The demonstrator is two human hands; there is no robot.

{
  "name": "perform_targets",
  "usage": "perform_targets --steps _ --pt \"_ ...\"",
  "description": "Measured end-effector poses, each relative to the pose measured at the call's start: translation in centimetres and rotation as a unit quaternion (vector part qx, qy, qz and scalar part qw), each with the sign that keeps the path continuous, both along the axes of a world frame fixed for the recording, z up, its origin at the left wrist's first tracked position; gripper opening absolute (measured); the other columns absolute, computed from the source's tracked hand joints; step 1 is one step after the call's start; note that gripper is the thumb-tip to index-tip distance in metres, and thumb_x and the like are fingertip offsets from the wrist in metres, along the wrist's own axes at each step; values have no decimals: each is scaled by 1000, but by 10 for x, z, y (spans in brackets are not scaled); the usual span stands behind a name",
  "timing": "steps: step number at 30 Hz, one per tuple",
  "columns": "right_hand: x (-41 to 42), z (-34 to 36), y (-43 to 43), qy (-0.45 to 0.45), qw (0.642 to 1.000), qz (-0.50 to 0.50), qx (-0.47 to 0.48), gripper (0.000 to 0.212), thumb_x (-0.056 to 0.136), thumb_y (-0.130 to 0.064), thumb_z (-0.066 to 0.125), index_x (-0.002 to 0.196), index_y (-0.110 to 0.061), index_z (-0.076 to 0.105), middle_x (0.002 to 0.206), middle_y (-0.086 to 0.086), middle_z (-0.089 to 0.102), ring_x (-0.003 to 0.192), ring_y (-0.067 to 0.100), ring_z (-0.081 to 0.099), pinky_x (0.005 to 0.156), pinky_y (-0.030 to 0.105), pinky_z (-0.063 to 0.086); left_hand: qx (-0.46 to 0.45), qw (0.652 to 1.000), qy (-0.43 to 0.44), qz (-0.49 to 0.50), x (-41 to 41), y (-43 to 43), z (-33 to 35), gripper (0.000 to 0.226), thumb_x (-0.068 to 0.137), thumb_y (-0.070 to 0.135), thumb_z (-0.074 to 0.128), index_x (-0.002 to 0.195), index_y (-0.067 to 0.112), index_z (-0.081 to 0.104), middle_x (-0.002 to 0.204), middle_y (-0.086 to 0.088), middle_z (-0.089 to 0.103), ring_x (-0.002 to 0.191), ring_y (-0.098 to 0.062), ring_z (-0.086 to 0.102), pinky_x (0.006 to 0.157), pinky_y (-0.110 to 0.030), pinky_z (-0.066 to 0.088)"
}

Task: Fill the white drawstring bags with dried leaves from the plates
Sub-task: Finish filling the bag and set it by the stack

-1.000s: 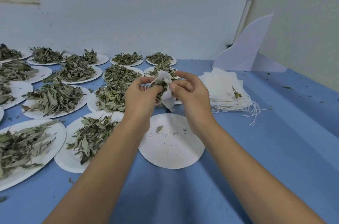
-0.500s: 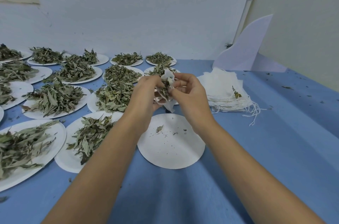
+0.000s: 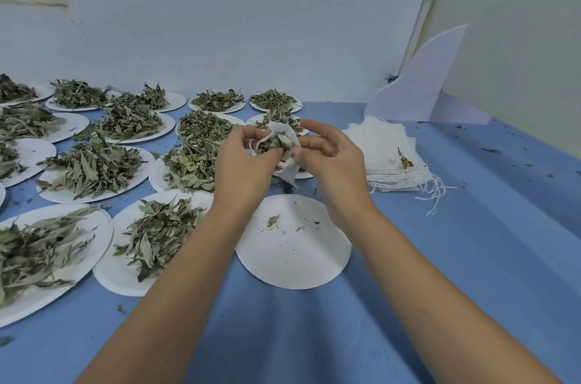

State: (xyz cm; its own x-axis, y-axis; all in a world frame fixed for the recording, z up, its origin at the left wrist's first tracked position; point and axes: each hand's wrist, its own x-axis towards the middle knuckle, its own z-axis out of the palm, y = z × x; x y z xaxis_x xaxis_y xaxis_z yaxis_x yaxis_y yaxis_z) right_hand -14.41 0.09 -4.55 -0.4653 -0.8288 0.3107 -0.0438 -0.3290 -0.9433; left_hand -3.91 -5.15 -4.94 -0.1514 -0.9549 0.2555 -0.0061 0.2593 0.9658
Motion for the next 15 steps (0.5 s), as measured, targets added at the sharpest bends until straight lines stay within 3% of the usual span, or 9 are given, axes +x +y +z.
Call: perform_targets --steps 2,6,12,15 --pt "2 -1 0 14 1000 12 -18 38 81 10 63 106 -19 64 78 -1 66 75 11 62 73 20 52 -19 999 -19 37 0 1 0 24 79 8 68 84 25 51 96 -6 59 84 -25 60 78 -46 54" --pt "7 -3 -1 52 998 31 -19 38 80 11 64 107 -15 63 71 -7 64 68 4 61 69 15 50 -22 995 -22 93 1 0 -1 27 77 9 69 87 24 50 96 -5 61 81 -22 60 66 -36 51" --pt "0 -8 -4 27 999 -35 -8 33 82 11 61 109 -9 62 80 0 63 69 2 59 64 12 47 87 993 66 -44 -6 5 7 24 82 0 63 89 21 53 81 2 57 58 -6 59 59 -21 54" --pt "-3 -9 -4 28 999 -28 -1 35 82 11 60 111 -9 61 81 2 63 70 7 59 65 15 48 107 988 83 -77 -8 7 7 16 85 7 62 90 19 52 78 2 57 49 -2 56 54 -19 51"
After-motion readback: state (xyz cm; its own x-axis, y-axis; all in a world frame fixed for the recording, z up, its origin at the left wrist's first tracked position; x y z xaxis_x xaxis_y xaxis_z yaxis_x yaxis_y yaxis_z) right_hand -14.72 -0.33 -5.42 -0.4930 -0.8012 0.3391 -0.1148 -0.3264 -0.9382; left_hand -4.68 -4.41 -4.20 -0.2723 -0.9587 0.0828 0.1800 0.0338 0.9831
